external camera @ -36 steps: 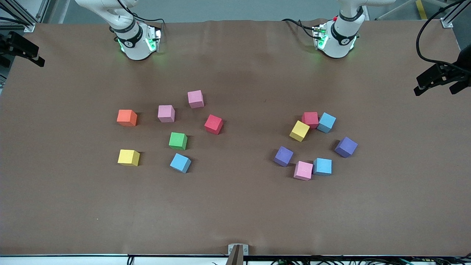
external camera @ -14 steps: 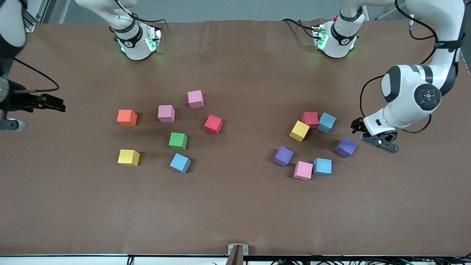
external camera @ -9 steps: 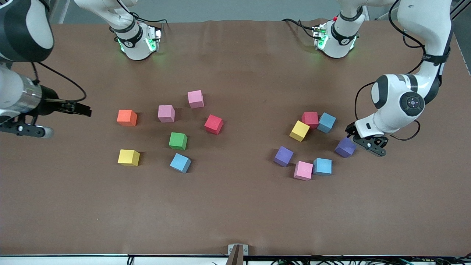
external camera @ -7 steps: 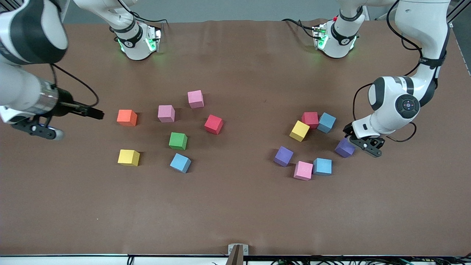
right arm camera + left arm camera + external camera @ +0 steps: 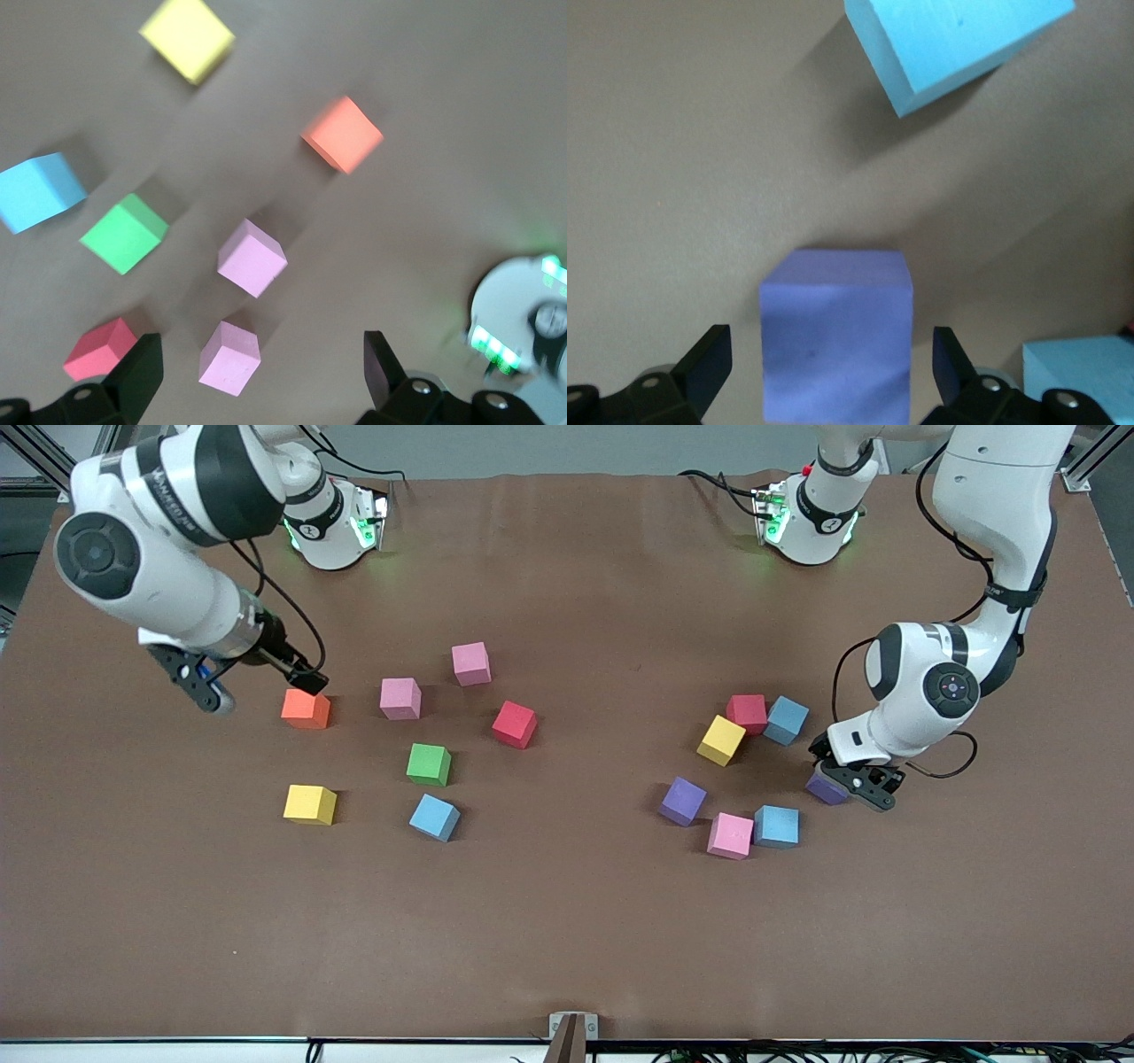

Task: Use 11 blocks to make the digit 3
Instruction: 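Grasp the purple cube with the left gripper while the right gripper reaches forward, then move the purple cube with the left gripper while the right gripper grasps pink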

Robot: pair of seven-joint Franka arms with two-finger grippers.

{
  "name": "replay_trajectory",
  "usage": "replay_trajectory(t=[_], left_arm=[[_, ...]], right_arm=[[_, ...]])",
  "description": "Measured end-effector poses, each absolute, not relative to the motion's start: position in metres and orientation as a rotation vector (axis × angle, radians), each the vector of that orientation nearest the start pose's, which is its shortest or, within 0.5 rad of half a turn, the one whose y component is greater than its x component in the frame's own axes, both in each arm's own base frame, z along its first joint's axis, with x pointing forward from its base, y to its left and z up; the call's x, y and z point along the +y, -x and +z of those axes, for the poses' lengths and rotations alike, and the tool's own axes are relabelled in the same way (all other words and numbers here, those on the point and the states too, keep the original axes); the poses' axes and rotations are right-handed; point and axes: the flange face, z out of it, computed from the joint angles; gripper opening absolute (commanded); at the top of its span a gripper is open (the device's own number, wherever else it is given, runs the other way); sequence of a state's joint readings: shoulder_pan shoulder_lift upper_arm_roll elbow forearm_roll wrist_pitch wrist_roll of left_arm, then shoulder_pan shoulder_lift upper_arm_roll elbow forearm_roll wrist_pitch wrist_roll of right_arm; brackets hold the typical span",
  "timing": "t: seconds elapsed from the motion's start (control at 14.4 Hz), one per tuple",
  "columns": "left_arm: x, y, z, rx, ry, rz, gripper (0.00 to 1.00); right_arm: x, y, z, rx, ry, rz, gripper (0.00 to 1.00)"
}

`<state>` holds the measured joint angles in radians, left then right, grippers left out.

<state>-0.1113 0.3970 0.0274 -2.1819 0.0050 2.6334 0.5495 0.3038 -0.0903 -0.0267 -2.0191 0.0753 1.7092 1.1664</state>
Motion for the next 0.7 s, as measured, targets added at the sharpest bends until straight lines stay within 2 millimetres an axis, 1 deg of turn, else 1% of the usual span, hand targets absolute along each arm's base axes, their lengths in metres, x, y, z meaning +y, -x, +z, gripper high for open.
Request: replay_trajectory(t=[0.14,0.21,0.28,0.35,0.42,0.56,0.7], left_arm=[[-0.048,-0.568,0.206,0.979,2.954,-0.094,0.65],[-0.048,-0.568,0.204,0.979,2.954,-0.094,0.57],[-0.048,-0.568,0.202,0.979,2.954,-0.093,0.52],[-0.048,-0.568,0.202,0.98,2.954,-0.093,0.48],[-0.048,-0.569,0.203,0.979,2.953,-0.097,0.45],[-0.047,-0.571,0.205,0.968,2.956,-0.106,0.44],[-0.049,-0.574,0.216,0.89,2.983,-0.107,0.44]], right_arm=[[0.145,-0.454,0.471,1.577,2.776,0.332,1.0],[0.144,-0.437,0.467,1.652,2.731,0.329,1.0],[0.144,-0.421,0.462,1.726,2.69,0.327,1.0],[0.15,-0.407,0.454,1.79,2.651,0.32,1.0],[0.162,-0.394,0.444,1.838,2.618,0.302,1.0],[0.196,-0.372,0.421,1.905,2.549,0.24,1.0],[0.225,-0.355,0.4,1.938,2.475,0.18,1.0]])
